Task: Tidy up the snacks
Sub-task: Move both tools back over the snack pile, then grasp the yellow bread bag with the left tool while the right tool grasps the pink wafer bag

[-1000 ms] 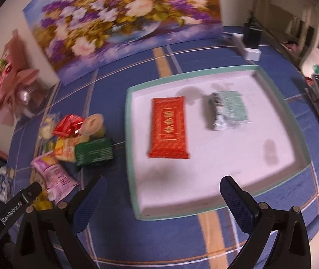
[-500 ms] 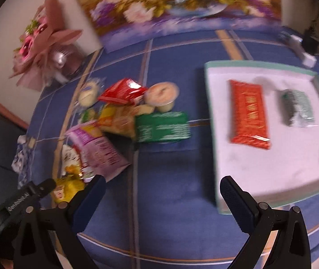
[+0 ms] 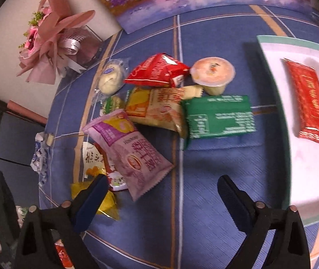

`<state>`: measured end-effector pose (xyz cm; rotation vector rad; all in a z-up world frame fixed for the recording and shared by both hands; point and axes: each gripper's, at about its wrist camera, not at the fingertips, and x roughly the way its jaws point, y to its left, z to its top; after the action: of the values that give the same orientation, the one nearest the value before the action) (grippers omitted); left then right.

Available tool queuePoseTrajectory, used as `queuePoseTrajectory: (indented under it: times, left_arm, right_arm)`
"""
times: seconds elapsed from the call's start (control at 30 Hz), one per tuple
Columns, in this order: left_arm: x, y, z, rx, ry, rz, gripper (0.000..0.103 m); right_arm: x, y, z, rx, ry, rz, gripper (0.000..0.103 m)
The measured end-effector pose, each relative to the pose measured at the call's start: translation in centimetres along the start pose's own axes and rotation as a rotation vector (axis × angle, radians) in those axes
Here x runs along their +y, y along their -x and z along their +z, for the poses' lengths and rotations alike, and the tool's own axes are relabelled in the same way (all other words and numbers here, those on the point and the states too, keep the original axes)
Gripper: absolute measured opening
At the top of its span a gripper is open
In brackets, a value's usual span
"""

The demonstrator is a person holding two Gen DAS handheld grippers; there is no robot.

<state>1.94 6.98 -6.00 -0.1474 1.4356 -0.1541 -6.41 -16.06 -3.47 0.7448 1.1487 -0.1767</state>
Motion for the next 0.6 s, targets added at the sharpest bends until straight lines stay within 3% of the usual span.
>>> queuePoseTrajectory:
  times: [0.2,0.33,0.6]
  left_arm:
    - [0.1,-1.3,0.4,0.022,-0.001,0.004,0.087]
    - [0.3,-2.2,0.8,0.043,0.011,-0.033,0.080]
    - [0.4,-3.0,2.0,0.034,0.003,-0.043,0.079]
  right_arm:
    - [1.3,-1.3,1.0,0.004,0.031,0.021,0.089]
    - [1.7,-2.4,1.4,0.020,0.040,0.023,0.083]
    - [2.6,-4.1,2.2,0.038,0.064,0.020,0.081]
